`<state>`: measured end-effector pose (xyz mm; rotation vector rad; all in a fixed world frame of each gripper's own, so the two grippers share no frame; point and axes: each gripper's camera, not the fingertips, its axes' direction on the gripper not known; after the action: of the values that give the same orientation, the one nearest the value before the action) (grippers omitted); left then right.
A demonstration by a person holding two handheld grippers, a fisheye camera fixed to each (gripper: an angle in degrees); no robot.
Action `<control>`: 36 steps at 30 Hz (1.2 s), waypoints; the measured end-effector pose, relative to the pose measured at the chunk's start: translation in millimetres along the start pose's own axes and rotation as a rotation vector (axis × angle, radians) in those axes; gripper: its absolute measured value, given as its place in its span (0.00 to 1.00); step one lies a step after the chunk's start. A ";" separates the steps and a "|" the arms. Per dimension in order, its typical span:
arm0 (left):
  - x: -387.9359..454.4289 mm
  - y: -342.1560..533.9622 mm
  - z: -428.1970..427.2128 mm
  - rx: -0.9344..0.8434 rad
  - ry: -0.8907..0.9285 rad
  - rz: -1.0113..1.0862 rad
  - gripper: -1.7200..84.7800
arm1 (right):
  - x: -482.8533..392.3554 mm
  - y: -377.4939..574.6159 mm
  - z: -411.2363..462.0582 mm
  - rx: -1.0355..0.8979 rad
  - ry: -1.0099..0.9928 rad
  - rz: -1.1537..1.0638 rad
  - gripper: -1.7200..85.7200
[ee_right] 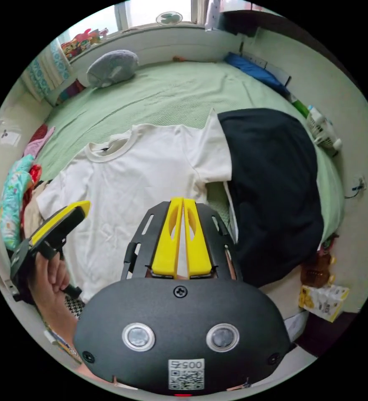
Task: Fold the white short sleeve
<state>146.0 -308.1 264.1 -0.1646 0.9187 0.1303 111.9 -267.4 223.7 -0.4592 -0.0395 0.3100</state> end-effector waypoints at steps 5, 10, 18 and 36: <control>25.6 -3.1 5.4 -0.042 -0.017 0.074 0.02 | -8.3 2.0 3.3 0.043 0.035 0.004 0.01; 38.0 -5.5 17.0 -0.085 -0.107 0.124 0.02 | -20.9 -1.6 4.9 0.054 0.063 -0.059 0.01; 34.4 -16.4 18.9 -0.118 -0.072 0.106 0.02 | -32.8 -3.4 13.7 0.041 0.131 -0.082 0.00; 25.2 -29.0 16.3 -0.137 -0.083 0.069 0.02 | -65.0 10.5 18.1 0.015 0.006 -0.161 0.01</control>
<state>179.0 -332.3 256.2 -0.2526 0.8328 0.2622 45.1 -270.3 237.4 -0.4390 -0.0682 0.1511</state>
